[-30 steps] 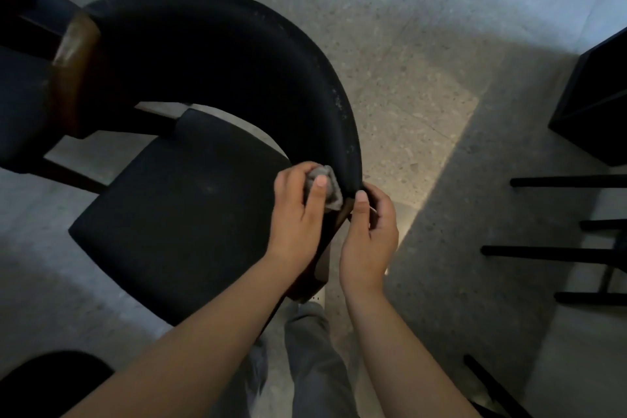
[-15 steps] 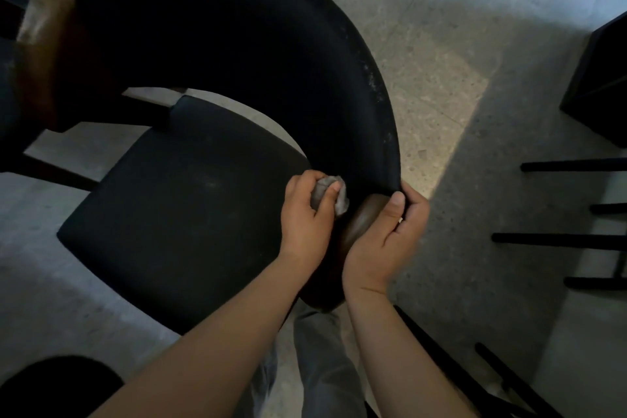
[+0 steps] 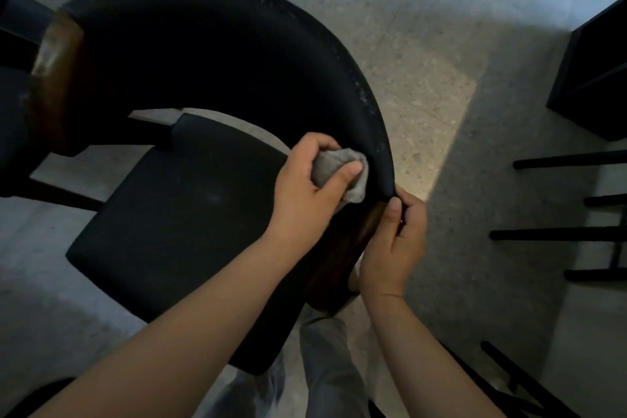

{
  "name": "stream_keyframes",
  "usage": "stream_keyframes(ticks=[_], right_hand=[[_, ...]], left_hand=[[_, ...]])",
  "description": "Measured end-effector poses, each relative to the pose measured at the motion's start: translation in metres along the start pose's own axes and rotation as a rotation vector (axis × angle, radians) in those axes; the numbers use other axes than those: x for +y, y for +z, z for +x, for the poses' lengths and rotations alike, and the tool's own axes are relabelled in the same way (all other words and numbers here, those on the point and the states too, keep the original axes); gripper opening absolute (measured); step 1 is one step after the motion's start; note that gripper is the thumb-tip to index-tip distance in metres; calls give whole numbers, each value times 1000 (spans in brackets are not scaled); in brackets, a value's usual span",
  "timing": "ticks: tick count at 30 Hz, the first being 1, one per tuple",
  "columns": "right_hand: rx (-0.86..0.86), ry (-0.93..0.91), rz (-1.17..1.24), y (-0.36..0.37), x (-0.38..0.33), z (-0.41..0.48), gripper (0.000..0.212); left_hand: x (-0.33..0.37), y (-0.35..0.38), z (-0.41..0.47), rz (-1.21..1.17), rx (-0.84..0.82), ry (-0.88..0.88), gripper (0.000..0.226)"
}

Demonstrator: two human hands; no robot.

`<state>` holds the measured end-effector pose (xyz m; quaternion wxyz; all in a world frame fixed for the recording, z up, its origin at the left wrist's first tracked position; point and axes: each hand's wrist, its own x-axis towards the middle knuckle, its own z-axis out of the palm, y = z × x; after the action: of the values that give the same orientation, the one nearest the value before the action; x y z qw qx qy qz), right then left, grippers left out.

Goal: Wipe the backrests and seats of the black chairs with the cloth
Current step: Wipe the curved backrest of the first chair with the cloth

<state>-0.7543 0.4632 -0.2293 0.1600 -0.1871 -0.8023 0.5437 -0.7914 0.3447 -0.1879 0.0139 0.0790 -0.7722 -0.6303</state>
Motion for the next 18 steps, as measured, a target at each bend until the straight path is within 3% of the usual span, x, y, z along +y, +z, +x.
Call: stream_keyframes(ticks=[5, 10, 16, 18], right_hand=[[-128, 156, 139, -29, -3, 6, 27], [-83, 257, 176, -41, -11, 3, 32], [-69, 283, 183, -42, -15, 15, 34], [-67, 279, 207, -37, -18, 20, 35]], left_hand=[[17, 23, -3, 126, -93, 87, 20], [12, 46, -1, 377, 31, 160, 20], [4, 34, 13, 214, 306, -188, 15], [-3, 19, 14, 224, 333, -220, 16]])
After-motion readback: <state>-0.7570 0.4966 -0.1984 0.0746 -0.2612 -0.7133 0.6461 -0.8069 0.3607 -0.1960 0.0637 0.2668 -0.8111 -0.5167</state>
